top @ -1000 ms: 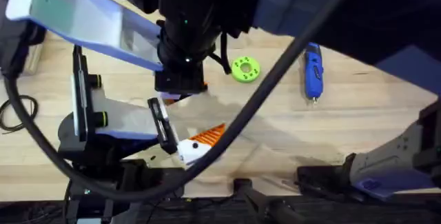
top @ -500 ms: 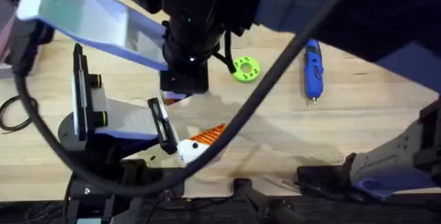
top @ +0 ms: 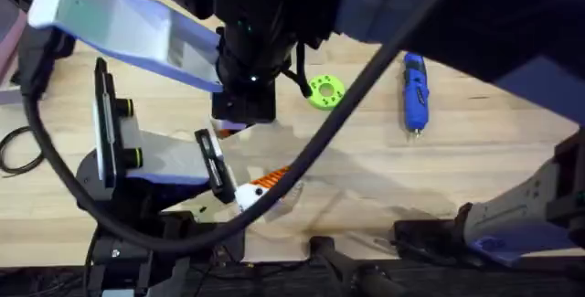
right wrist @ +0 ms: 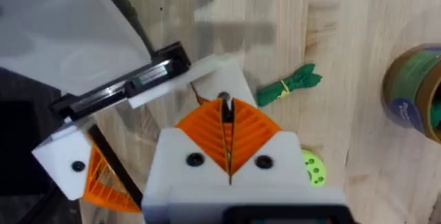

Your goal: Pick up the gripper from the table and insert it into the empty holder that is missing its gripper. Then pick up a screw, insert it into the mounting hole, and use the screwdriver to tighten it. Finally, clean up the table by picking up the vegetable and placing it into the bucket.

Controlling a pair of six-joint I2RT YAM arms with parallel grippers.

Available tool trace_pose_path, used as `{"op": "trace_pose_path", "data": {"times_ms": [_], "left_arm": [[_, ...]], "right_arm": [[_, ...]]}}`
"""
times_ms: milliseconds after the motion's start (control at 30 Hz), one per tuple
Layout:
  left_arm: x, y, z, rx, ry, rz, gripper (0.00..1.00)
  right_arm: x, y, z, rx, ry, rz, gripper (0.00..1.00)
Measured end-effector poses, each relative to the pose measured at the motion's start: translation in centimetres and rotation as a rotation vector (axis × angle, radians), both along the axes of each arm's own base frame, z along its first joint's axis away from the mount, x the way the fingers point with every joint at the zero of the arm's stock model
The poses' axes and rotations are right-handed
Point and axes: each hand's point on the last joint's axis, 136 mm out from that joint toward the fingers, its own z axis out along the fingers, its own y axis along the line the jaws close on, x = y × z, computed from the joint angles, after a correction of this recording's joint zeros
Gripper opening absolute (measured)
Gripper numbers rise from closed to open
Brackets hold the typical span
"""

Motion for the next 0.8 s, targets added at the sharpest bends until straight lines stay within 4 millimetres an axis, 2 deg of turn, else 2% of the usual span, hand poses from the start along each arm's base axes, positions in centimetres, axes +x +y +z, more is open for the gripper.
{"op": "trace_pose_path", "data": {"times_ms": [800], "left_arm": [[-0.13,-0.06,0.00,0.001,-0.003,-0.008,0.987]], "right_arm": [[-0.65,0.58,0.07,0.013,0.007,0.009,0.005]]}}
